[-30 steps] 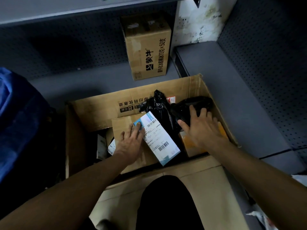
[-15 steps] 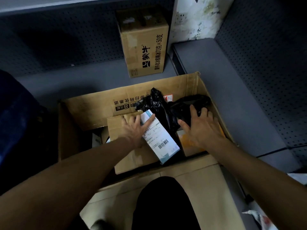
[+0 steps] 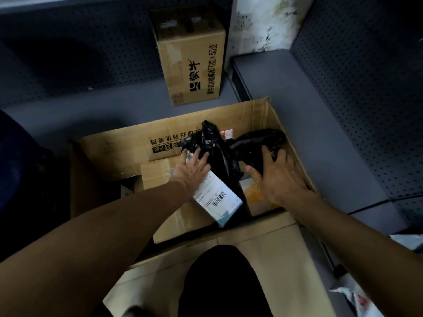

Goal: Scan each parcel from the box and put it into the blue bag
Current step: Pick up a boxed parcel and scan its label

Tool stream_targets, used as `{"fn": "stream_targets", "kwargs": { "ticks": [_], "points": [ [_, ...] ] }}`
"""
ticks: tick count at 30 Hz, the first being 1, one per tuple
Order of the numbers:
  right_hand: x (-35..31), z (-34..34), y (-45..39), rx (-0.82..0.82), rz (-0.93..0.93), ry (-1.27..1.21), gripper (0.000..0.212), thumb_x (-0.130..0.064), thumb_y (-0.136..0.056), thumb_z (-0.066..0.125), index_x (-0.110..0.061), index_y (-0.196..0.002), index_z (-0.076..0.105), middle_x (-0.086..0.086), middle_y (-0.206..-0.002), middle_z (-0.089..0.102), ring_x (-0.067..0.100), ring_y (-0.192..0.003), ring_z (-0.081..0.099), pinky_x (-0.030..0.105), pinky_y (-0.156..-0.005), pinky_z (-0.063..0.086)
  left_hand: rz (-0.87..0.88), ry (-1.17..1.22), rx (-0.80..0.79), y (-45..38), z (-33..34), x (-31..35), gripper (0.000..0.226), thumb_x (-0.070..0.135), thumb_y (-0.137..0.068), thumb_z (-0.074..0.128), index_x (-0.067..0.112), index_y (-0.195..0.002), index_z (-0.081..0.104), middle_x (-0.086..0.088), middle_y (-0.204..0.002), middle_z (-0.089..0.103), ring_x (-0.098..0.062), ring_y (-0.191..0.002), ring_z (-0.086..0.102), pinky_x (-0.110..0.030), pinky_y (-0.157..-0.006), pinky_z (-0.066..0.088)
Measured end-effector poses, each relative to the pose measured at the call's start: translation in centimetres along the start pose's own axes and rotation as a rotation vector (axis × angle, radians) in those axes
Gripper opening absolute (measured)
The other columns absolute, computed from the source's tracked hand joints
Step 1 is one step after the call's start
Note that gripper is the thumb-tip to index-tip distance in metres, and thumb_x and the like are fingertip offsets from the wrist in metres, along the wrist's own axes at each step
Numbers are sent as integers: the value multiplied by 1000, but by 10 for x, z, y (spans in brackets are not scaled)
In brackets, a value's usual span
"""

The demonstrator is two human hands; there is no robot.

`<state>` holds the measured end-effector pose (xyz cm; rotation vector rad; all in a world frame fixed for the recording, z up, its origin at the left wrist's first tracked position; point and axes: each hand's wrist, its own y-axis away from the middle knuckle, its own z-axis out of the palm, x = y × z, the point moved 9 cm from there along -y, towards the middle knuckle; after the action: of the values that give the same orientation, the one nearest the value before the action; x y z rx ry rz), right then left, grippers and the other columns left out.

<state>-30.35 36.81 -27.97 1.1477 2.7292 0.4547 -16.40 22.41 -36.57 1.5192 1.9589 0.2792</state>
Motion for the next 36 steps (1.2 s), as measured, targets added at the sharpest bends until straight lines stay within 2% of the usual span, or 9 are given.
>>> {"fn": "stream_targets", "kwargs": {
  "ticks": [4, 6, 11, 17, 19, 21, 24, 30, 36],
  "points": [
    [-8, -8, 2, -18, -3, -18, 80, -68, -97, 25, -18, -158, 11, 22, -149, 28, 39, -134, 33, 52, -110, 32, -29, 134, 16, 13, 18, -9, 111, 46, -81, 72, 25, -156, -7, -21, -154, 15, -42, -146, 12, -52, -121, 11],
    [-13, -13, 3, -16, -15, -18, 81, -69, -96, 25, -19, -158, 11, 22, -148, 28, 39, -133, 34, 52, -110, 33, -72, 258, -8, 24, 28, -19, 109, 51, -76, 76, 30, -154, 3, -21, -146, 24, -40, -140, 24, -49, -120, 17],
    [-28, -24, 5, -23, -39, -53, 81, -71, -95, 24, -21, -158, 13, 22, -147, 29, 41, -133, 34, 54, -107, 36, -187, 369, 86, 53, 40, -48, 103, 60, -65, 79, 16, -140, 22, -11, -137, 39, -31, -129, 39, -45, -116, 26],
    [-50, -41, 13, -106, -14, -372, 80, -77, -92, 21, -23, -150, 31, 22, -144, 39, 43, -128, 43, 51, -102, 41, -373, 357, 130, 86, 37, -103, 110, 65, -64, 74, 13, -142, 17, -10, -133, 41, -32, -123, 44, -49, -111, 32],
    [-61, -45, 16, -182, 16, -577, 74, -73, -95, 24, -21, -144, 43, 13, -138, 50, 35, -124, 51, 44, -95, 44, -414, 343, 169, 96, 31, -119, 105, 65, -63, 73, 14, -139, 21, -9, -129, 43, -31, -118, 46, -47, -107, 35],
    [-70, -43, 25, -315, 123, -876, 66, -67, -98, 31, -15, -133, 52, 8, -113, 60, 29, -101, 63, 38, -79, 51, -457, 323, 212, 105, 23, -133, 103, 64, -64, 72, 15, -140, 23, -7, -126, 43, -30, -115, 46, -46, -104, 35],
    [-88, -37, 52, -605, 269, -1256, 63, -65, -97, 41, -10, -123, 57, 21, -93, 64, 33, -81, 65, 46, -75, 58, -493, 279, 246, 116, 10, -150, 106, 67, -66, 70, 14, -143, 21, -6, -127, 43, -29, -115, 47, -44, -103, 34],
    [-120, -44, 91, -885, 284, -1395, 72, -67, -93, 45, -2, -120, 63, 28, -100, 67, 37, -87, 67, 50, -86, 54, -527, 182, 304, 136, -13, -172, 112, 68, -67, 69, 12, -149, 16, -7, -129, 41, -28, -118, 45, -45, -108, 32],
    [-143, -53, 115, -960, 281, -1327, 72, -66, -94, 42, -2, -115, 65, 26, -98, 68, 35, -83, 68, 45, -77, 56, -547, 150, 319, 151, -32, -177, 113, 65, -69, 71, 12, -151, 14, -7, -132, 39, -28, -120, 43, -44, -109, 30]
  ]
}}
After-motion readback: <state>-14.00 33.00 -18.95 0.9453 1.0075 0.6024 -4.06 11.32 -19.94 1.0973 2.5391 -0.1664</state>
